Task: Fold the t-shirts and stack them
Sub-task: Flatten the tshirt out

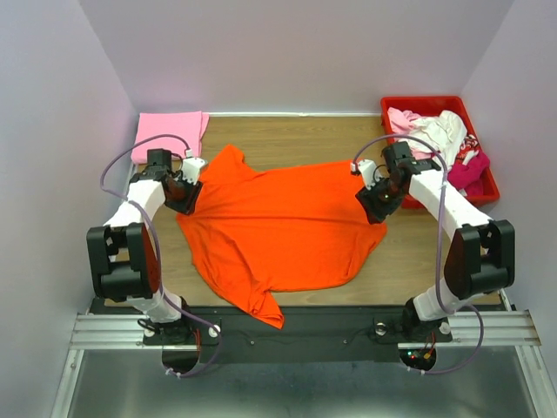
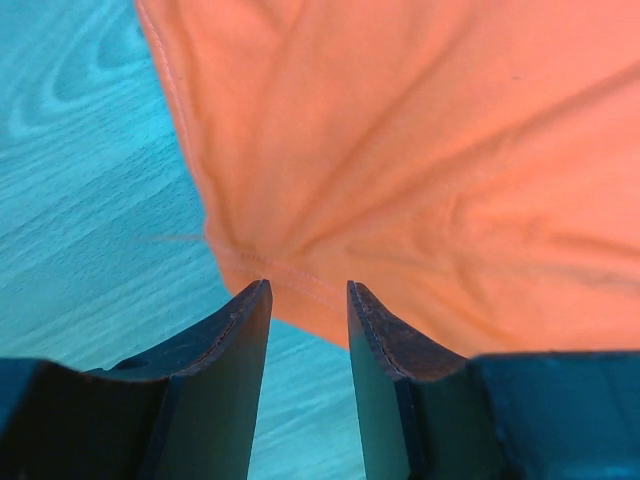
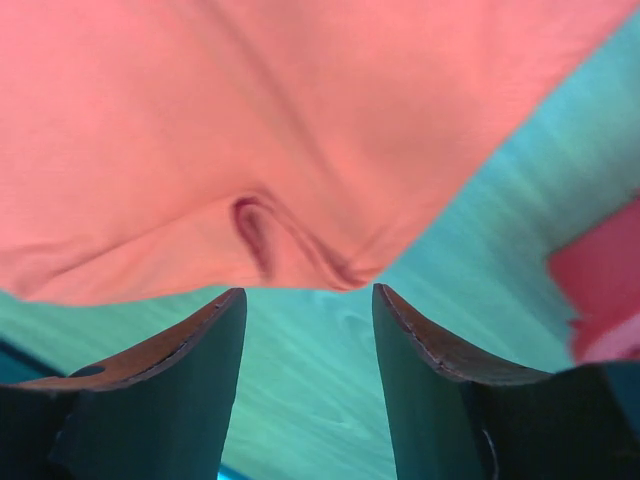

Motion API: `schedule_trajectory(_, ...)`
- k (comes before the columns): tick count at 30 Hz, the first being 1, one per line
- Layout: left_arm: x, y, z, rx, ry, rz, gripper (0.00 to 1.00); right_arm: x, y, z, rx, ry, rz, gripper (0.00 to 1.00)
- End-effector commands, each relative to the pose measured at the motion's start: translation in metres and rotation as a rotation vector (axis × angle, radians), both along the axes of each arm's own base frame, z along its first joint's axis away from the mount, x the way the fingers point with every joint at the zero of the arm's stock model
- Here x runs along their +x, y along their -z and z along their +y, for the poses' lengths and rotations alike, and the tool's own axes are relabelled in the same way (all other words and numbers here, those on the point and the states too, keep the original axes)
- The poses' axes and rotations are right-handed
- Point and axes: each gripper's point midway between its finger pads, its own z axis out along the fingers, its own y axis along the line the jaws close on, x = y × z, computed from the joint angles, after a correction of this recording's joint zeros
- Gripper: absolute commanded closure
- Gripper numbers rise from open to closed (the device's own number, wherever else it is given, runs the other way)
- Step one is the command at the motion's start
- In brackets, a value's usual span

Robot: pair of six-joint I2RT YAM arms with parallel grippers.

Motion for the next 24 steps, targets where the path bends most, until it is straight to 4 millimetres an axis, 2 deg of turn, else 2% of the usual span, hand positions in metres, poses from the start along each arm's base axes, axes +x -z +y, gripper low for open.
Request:
schedule_trajectory(1,-0.020,-0.016,-0.008,-0.029,0.027,-0.013,0.52,-0.019,0.003,0.025,0.085,0.041,0.119,0.40)
schedule_trajectory(4,-0.032,-0.007,-0.008,-0.024,0.023,0.005,0.51,-0.023,0.014,0.028,0.077,0.070,0.159,0.40)
schedule_trajectory(8,-0.044,0.005,-0.006,-0.012,0.019,0.031,0.51,-0.032,0.030,0.018,0.019,0.104,0.193,0.40)
schedule_trajectory(12,-0.047,0.015,-0.002,0.012,0.014,0.033,0.50,-0.049,0.044,0.009,-0.021,0.120,0.241,0.40)
schedule_trajectory(16,-0.048,0.026,0.000,0.023,0.011,0.043,0.50,-0.057,0.057,0.006,-0.038,0.128,0.274,0.41)
schedule_trajectory(20,-0.050,0.034,0.000,0.021,0.005,0.055,0.51,-0.049,0.063,0.007,-0.036,0.139,0.258,0.43)
schedule_trajectory(24,-0.050,0.038,0.002,0.033,0.006,0.055,0.51,-0.042,0.058,0.015,0.004,0.151,0.257,0.44)
